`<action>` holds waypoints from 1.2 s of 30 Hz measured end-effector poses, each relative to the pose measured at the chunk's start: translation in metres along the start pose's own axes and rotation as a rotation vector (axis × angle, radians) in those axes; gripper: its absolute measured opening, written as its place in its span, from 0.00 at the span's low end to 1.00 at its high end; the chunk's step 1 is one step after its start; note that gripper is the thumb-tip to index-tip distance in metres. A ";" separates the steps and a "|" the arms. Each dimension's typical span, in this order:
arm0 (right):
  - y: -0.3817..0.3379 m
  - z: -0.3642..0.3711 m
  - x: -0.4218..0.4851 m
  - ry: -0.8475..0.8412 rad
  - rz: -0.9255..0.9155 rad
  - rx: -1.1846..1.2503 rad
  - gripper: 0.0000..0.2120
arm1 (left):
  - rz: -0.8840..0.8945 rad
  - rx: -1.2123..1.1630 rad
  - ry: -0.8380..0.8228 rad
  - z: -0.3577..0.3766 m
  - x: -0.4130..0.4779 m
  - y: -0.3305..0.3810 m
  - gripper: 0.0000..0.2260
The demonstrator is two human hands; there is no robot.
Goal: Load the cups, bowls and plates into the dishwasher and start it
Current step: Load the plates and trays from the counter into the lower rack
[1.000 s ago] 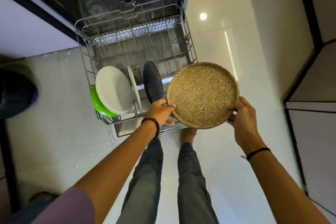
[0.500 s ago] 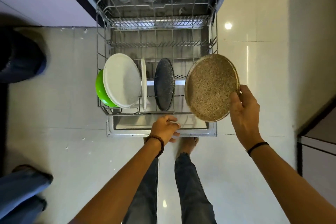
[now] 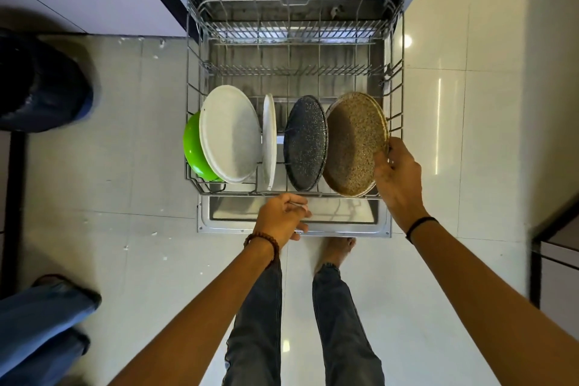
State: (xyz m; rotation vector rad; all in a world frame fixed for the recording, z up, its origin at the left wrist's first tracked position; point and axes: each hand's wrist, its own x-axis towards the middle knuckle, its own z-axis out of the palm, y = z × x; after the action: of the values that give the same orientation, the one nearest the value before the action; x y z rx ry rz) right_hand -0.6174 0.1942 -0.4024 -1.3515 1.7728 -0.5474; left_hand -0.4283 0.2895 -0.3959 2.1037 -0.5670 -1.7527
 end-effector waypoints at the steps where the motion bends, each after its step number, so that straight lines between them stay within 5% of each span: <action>1: 0.001 0.002 0.001 -0.004 0.010 -0.005 0.09 | 0.000 0.003 0.002 -0.002 0.002 0.000 0.07; 23: 0.016 0.023 0.000 -0.100 0.144 -0.074 0.16 | 0.036 0.089 -0.035 -0.013 0.025 0.002 0.07; 36: 0.036 0.055 -0.057 -0.228 -0.021 -0.175 0.09 | 0.577 0.693 0.178 -0.025 0.033 -0.041 0.11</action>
State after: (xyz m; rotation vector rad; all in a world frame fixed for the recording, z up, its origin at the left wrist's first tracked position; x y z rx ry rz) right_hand -0.5884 0.2666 -0.4415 -1.4901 1.6502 -0.2413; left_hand -0.3947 0.3083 -0.4395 2.1314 -1.7111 -1.1125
